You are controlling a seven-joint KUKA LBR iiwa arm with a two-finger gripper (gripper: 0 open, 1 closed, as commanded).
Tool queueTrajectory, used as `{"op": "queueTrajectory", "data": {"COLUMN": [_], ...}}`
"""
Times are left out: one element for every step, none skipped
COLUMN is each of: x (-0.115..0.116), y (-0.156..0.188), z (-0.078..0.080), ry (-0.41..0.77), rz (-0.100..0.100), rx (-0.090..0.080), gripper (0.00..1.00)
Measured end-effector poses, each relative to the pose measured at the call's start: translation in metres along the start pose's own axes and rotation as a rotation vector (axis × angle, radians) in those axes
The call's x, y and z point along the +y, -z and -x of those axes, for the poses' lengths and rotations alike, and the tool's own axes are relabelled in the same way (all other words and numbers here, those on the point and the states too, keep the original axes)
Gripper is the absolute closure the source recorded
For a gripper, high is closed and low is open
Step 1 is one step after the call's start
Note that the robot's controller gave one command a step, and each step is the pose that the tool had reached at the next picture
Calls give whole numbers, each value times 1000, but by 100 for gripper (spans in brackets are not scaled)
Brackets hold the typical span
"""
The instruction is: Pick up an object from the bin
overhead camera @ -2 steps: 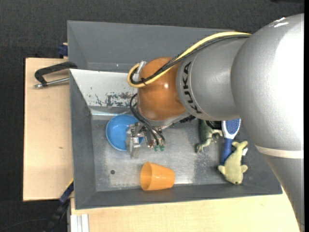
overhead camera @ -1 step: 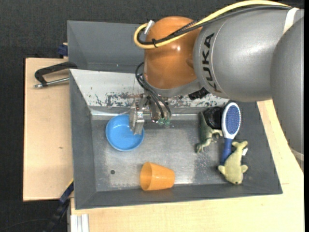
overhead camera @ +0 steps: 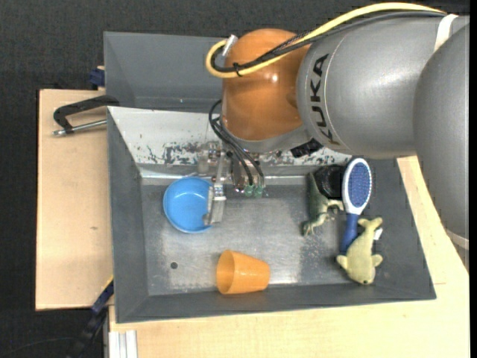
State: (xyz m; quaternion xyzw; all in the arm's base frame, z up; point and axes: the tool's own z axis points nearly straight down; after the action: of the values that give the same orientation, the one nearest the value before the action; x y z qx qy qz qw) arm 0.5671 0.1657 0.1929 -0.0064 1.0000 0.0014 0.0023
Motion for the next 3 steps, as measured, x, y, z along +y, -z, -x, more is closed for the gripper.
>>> {"op": "queueTrajectory", "data": {"x": [-16, -15, -18], "y": [-120, -115, 5], "z": [-26, -23, -11], "ry": [-138, -138, -139], "rz": [-4, 0, 3], "rx": [11, 2, -9], "gripper": [0, 100, 100]}}
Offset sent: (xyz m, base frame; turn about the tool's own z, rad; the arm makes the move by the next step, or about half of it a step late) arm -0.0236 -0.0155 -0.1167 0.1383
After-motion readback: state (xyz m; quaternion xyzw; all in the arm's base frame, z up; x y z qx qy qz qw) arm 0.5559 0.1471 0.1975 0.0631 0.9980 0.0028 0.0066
